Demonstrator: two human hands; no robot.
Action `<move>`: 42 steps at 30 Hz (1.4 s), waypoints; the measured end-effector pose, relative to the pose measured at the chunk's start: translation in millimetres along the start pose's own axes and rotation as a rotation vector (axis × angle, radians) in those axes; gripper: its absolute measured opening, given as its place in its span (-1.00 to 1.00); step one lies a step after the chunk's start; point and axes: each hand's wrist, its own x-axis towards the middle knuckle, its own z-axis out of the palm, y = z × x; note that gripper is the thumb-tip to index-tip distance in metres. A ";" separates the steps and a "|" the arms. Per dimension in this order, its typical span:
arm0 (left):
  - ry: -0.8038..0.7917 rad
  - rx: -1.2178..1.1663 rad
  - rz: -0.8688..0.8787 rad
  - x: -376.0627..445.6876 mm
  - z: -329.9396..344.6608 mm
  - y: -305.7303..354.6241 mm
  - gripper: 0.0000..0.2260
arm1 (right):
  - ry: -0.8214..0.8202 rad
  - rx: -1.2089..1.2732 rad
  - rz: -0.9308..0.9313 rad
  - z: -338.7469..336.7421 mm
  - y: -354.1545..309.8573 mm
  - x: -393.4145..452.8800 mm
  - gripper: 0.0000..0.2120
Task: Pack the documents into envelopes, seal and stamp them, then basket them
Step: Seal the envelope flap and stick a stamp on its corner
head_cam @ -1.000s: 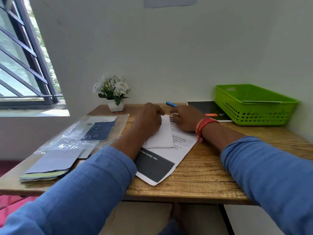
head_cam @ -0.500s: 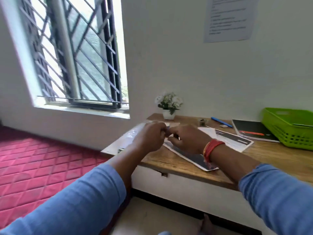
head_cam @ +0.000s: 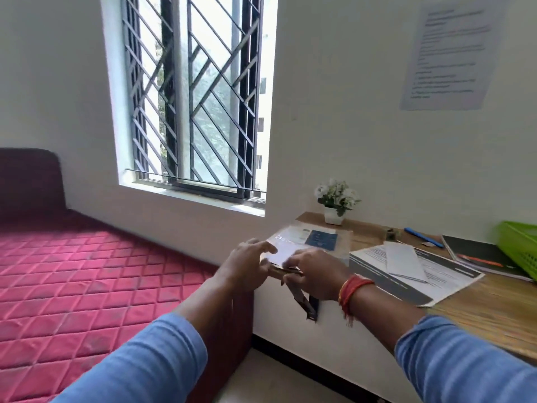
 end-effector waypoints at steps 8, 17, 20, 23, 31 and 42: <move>0.276 -0.307 0.020 -7.0 6.2 0.1 -0.58 | 0.312 0.248 0.170 -6.2 -8.1 4.5 -0.84; 0.468 -0.352 0.334 19.9 -1.0 70.5 -0.36 | 0.650 0.970 0.316 -75.9 -9.7 26.7 -0.88; 0.580 -0.406 0.357 33.9 -15.0 104.4 -0.55 | 0.723 1.050 0.280 -98.2 1.2 25.7 -0.80; 0.625 -0.452 0.332 47.0 -33.8 136.5 -0.74 | 0.730 1.100 0.198 -121.3 17.9 14.7 -0.67; 0.182 -0.262 0.375 108.4 -55.9 194.8 -0.71 | 0.756 0.412 0.440 -155.4 109.4 -24.9 -0.90; 0.030 -0.033 0.264 153.4 108.6 230.8 -0.61 | 0.563 1.279 0.910 -75.9 198.9 -86.9 -0.95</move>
